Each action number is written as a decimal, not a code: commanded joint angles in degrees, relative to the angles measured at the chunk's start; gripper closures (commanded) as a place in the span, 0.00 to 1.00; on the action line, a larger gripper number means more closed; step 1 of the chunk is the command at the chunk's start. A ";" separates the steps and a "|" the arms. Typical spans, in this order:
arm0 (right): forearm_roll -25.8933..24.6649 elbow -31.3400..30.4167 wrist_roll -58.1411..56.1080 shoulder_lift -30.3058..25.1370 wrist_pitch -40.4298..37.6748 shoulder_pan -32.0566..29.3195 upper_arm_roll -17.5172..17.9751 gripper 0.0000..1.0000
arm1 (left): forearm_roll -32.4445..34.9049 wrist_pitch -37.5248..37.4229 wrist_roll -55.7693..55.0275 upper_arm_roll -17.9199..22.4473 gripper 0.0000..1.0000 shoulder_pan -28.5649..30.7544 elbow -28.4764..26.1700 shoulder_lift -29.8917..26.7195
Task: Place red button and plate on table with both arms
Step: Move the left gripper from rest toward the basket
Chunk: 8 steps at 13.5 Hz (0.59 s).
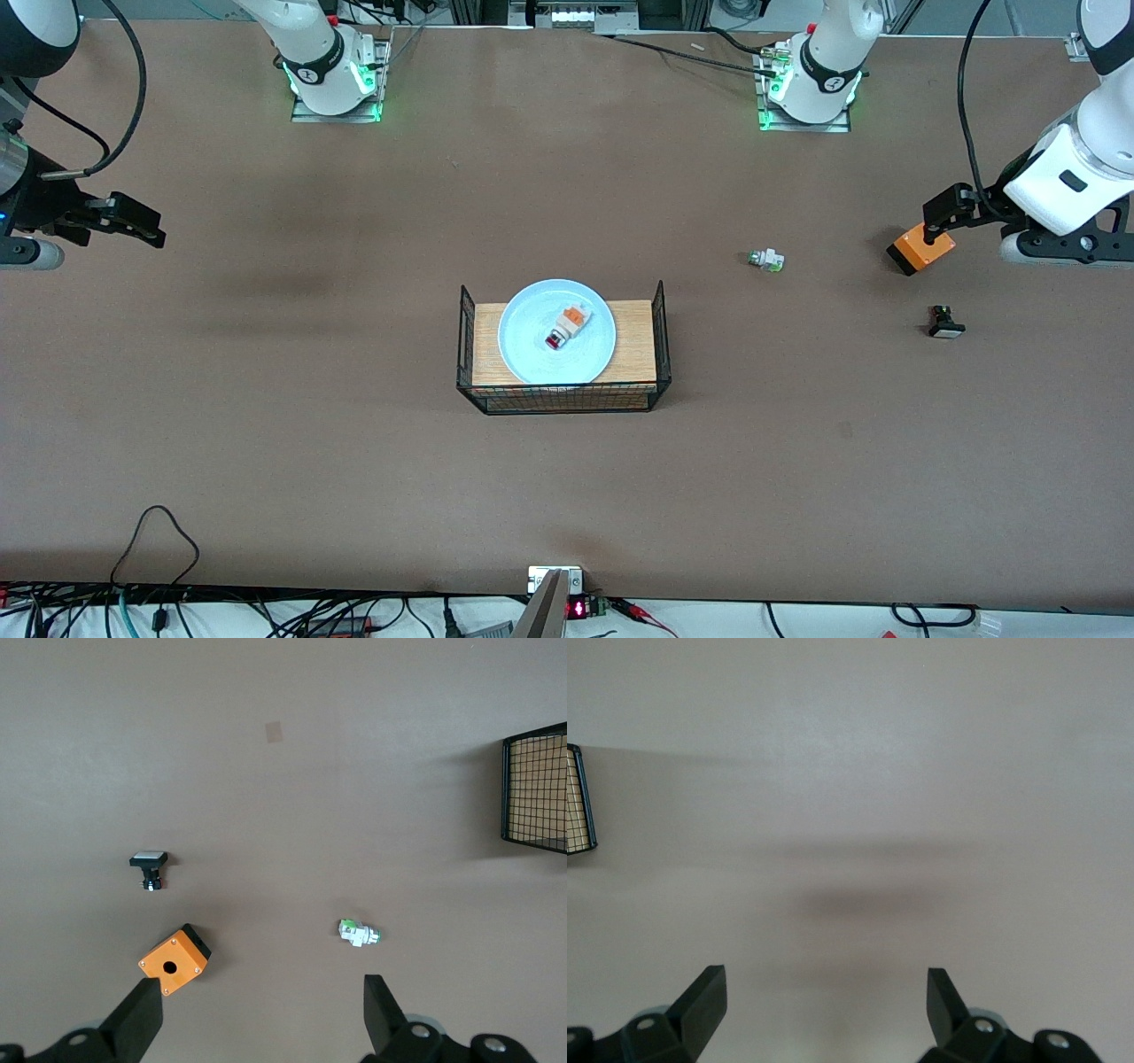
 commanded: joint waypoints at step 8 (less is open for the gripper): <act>0.09 0.31 -0.68 -0.39 -0.82 -0.04 0.08 0.00 | -1.06 -4.98 -1.03 -0.22 0.00 -1.45 4.01 2.66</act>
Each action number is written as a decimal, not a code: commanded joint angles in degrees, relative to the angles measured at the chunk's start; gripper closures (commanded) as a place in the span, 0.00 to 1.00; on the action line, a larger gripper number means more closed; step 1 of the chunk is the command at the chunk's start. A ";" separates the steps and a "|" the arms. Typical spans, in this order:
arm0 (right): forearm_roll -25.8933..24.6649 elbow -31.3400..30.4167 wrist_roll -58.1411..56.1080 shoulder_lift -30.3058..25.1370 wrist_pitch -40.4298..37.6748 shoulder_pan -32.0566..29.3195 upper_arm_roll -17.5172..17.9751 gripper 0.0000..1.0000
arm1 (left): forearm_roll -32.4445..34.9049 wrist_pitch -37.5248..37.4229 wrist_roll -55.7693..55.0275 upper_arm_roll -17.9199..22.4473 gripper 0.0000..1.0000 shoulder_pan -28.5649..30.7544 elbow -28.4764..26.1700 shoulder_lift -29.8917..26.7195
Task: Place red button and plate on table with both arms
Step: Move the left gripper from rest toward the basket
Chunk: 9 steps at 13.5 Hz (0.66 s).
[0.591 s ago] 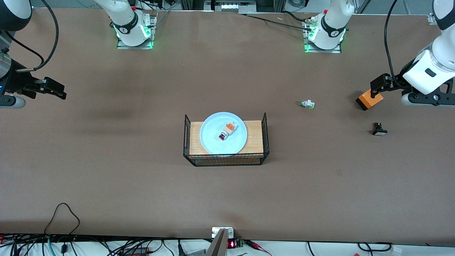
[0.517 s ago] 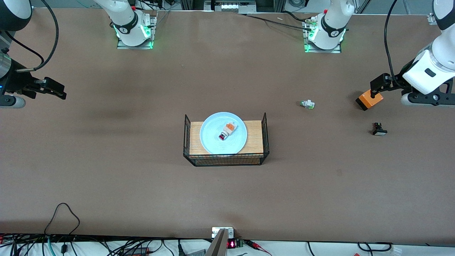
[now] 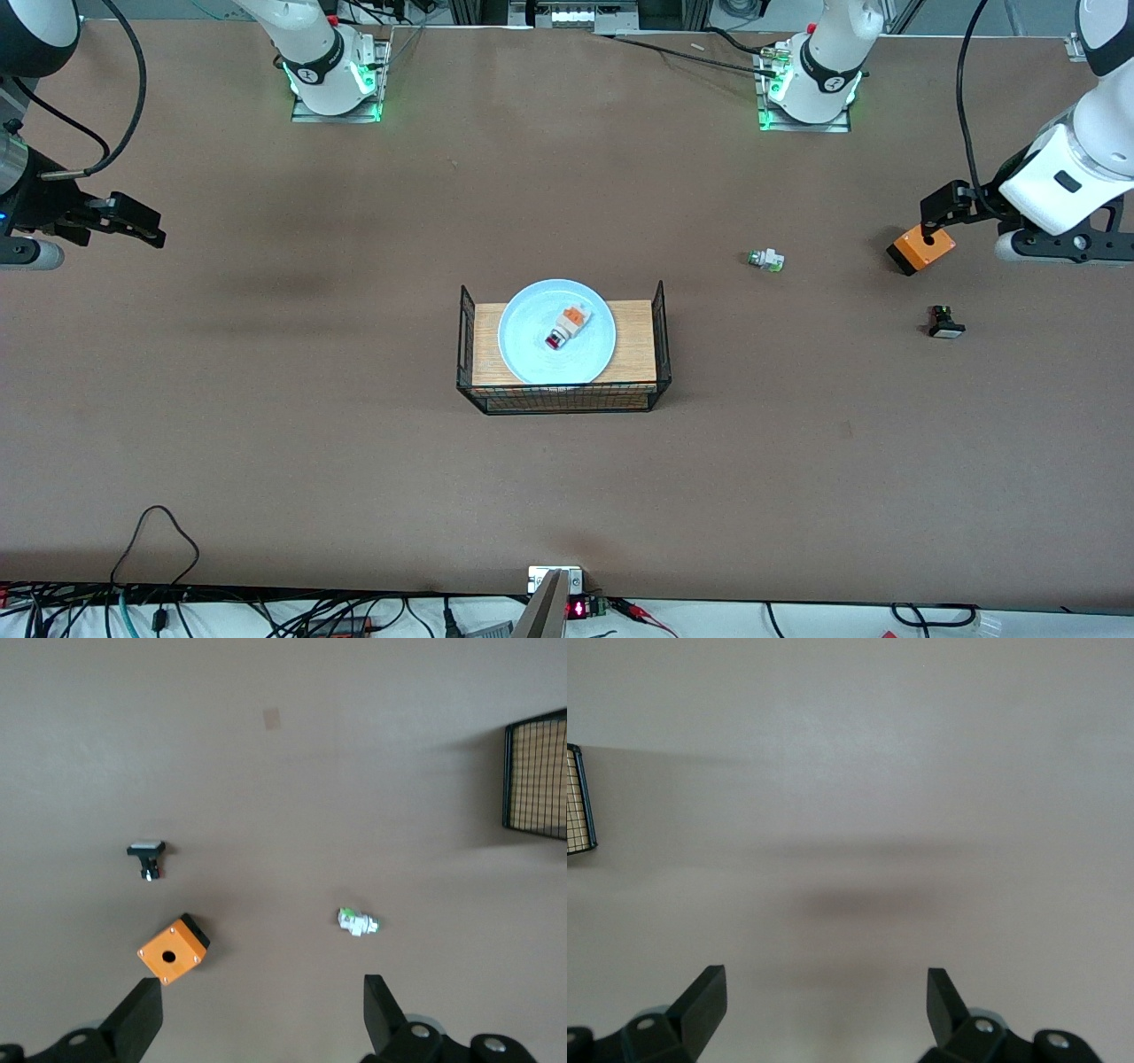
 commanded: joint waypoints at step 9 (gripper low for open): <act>0.00 0.58 0.03 0.23 -0.91 0.22 0.25 0.00 | -7.75 13.54 -4.01 -12.37 0.00 -12.82 11.25 15.57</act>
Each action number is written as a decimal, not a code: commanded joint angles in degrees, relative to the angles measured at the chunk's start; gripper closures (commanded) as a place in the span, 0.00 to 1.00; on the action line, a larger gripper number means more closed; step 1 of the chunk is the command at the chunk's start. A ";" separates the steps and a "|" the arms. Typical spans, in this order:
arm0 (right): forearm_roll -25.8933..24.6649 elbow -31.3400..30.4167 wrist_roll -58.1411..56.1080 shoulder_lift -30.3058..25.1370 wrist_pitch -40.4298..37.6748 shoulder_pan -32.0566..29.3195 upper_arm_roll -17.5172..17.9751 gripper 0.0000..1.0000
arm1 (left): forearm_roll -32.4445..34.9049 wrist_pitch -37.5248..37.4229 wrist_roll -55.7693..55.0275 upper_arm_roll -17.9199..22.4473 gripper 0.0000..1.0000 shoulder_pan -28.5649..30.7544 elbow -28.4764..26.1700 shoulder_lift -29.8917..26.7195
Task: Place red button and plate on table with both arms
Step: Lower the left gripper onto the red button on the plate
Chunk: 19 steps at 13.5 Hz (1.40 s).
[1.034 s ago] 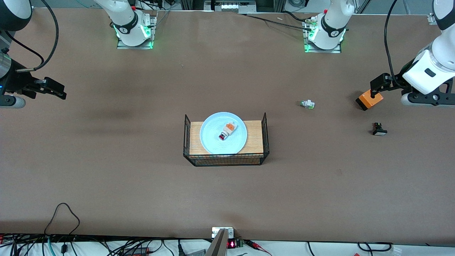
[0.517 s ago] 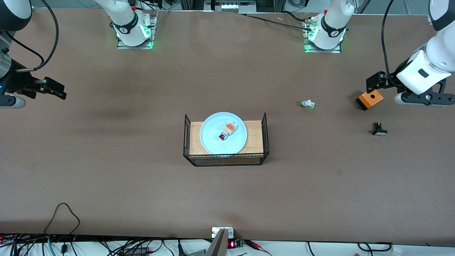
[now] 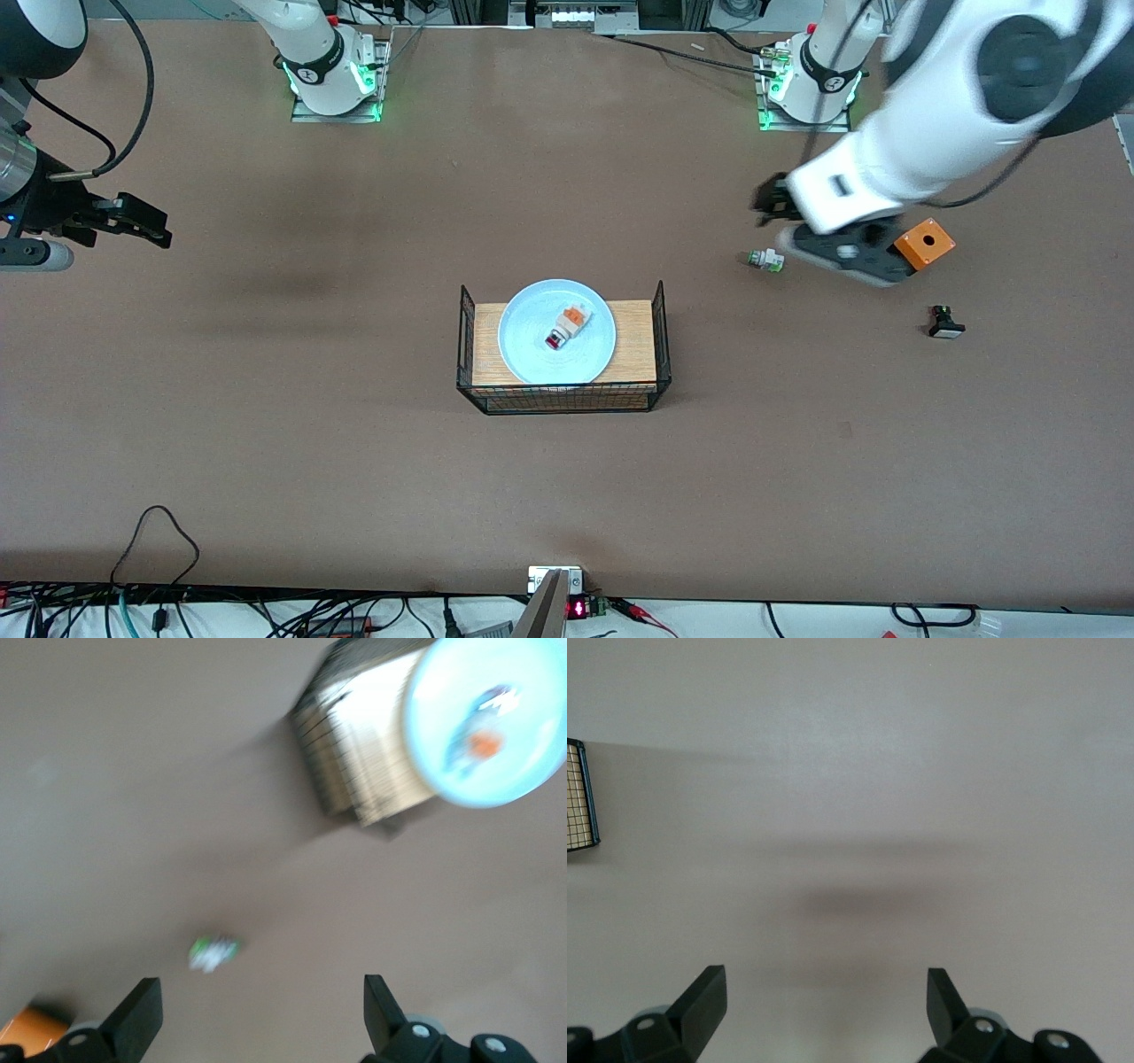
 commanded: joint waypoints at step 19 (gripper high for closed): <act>0.08 0.68 0.26 0.24 -0.81 0.44 -0.04 0.00 | 14.03 33.41 -14.83 0.41 0.06 -18.88 7.18 26.05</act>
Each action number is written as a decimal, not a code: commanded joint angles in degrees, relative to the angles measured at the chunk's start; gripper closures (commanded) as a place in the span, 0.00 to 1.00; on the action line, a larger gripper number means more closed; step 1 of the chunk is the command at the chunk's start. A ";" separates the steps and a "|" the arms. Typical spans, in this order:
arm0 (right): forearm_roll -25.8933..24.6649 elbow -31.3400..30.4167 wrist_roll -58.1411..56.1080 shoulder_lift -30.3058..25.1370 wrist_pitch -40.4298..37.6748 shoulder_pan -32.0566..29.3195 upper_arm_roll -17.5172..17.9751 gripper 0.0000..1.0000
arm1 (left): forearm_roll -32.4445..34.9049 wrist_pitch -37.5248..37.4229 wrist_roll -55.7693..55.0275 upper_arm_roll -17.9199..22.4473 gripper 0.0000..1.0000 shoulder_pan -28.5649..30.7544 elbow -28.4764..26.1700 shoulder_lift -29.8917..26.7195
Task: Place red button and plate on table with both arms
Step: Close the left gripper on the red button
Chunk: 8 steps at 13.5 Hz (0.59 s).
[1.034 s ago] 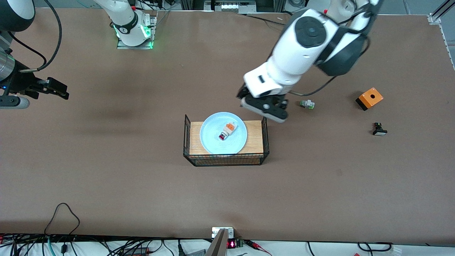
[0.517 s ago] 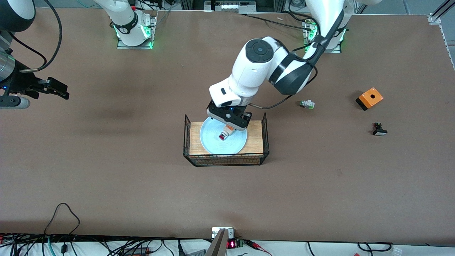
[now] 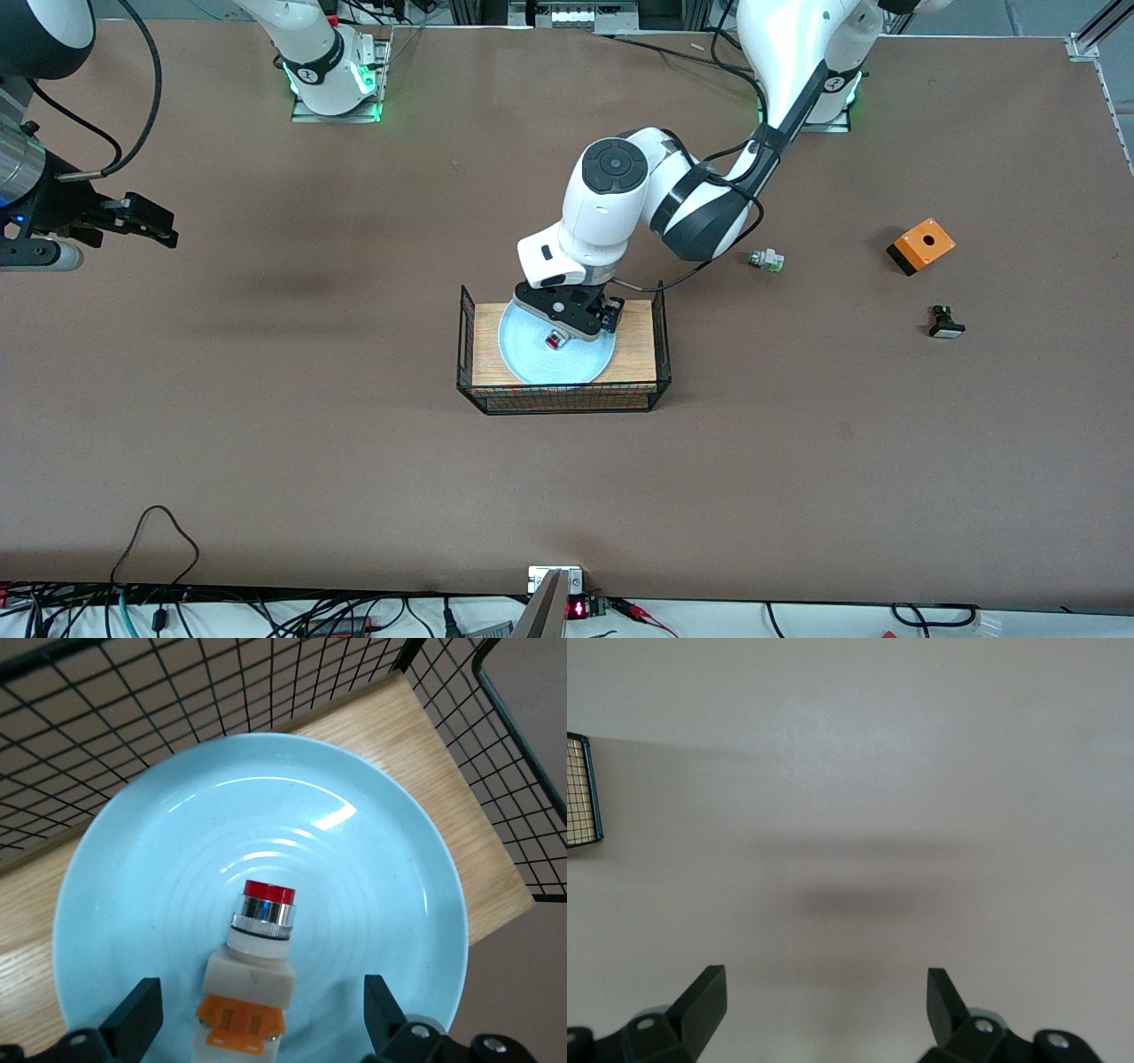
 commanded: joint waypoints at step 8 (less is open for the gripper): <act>0.00 0.68 0.28 0.13 -0.69 0.31 0.01 0.00 | 0.40 -3.38 -0.06 0.24 0.94 -0.72 1.07 -0.47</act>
